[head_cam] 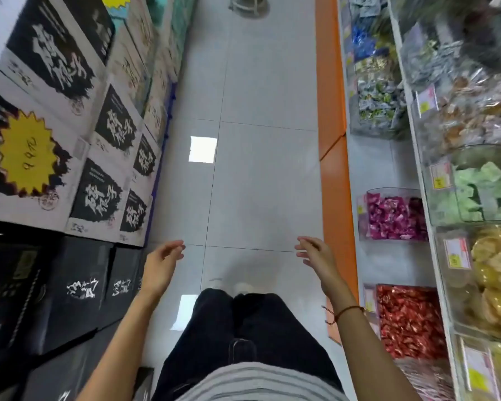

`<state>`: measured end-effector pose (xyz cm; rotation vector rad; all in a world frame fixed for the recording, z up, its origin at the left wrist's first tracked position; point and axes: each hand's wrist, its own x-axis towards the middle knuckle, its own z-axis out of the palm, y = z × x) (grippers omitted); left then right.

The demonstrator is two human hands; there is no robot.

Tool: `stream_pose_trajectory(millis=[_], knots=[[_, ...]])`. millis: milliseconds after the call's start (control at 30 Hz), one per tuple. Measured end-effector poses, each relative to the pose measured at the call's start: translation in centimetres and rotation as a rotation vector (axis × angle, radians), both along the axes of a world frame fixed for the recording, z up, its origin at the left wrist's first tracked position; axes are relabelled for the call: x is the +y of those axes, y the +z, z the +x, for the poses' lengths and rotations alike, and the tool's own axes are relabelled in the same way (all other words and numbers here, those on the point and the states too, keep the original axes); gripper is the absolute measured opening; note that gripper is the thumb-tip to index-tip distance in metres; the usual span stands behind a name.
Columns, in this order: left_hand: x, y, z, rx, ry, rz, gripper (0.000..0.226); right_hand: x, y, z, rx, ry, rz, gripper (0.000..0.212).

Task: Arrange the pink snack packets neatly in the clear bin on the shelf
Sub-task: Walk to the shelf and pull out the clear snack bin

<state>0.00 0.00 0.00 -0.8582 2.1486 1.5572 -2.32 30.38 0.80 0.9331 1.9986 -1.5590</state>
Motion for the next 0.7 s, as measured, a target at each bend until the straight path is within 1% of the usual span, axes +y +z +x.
stream_pose_trajectory(millis=[167, 333, 467, 700], knots=[[-1.7, -0.7, -2.7, -0.048, 0.113, -0.005, 0.02, -0.2, -0.3, -6.4, -0.017, -0.028, -0.019, 0.019], [-2.6, -1.1, -9.5, -0.043, 0.155, 0.024, 0.02, -0.8, -1.1, -12.9, -0.035, -0.022, -0.023, 0.018], [-2.7, -0.8, -18.0, -0.004, 0.13, 0.072, 0.021, -1.1, -1.2, -18.1, -0.062, -0.03, -0.04, 0.015], [-1.5, 0.6, -35.1, 0.09, -0.005, 0.087, 0.025, -0.2, -0.2, -29.8, -0.033, -0.086, -0.008, 0.02]])
